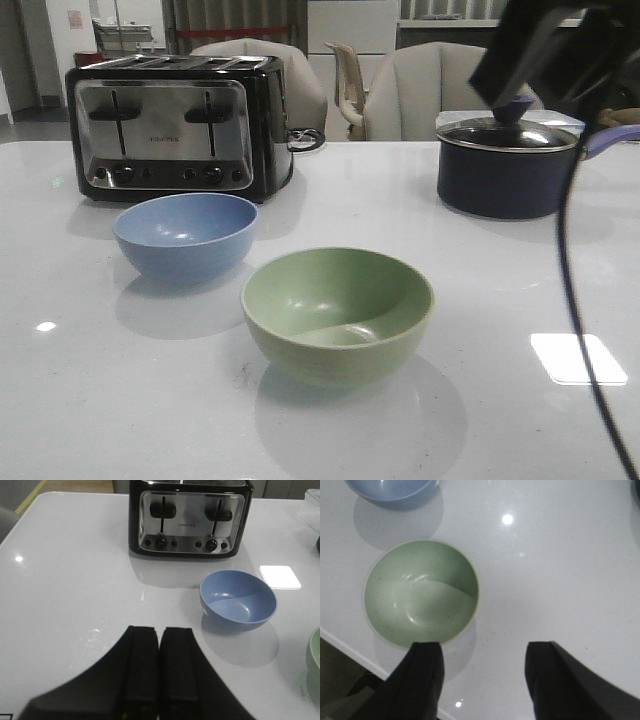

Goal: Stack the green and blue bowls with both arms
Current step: 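Raise the right gripper away from the green bowl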

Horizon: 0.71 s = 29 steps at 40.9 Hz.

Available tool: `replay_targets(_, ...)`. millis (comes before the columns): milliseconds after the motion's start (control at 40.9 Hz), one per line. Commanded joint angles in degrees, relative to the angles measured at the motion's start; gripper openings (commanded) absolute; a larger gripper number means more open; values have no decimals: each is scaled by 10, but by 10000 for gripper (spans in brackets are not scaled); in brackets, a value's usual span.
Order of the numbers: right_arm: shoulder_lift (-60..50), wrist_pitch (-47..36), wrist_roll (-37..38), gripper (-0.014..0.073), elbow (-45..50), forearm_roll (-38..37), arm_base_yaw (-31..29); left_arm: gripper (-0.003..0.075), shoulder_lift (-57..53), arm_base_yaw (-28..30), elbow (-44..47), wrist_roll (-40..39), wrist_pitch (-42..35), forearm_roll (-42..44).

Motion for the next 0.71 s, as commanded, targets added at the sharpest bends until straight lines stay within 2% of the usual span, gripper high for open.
replay_targets(0,-88,-17,-8,482,26,-8,-1,101,6,0,-17,-3,-48,-7)
replay_targets(342,-303,8,-8,482,142,-8,-1,101,6,0,-17,-3,-49,-7)
replay_targets(489,-352,17,-8,482,162,-8,-1,101,6,0,-15,-3,-49,-7)
replay_targets(685,-362,26,-8,482,164,-8,-1,101,6,0,-15,-3,-68,-9)
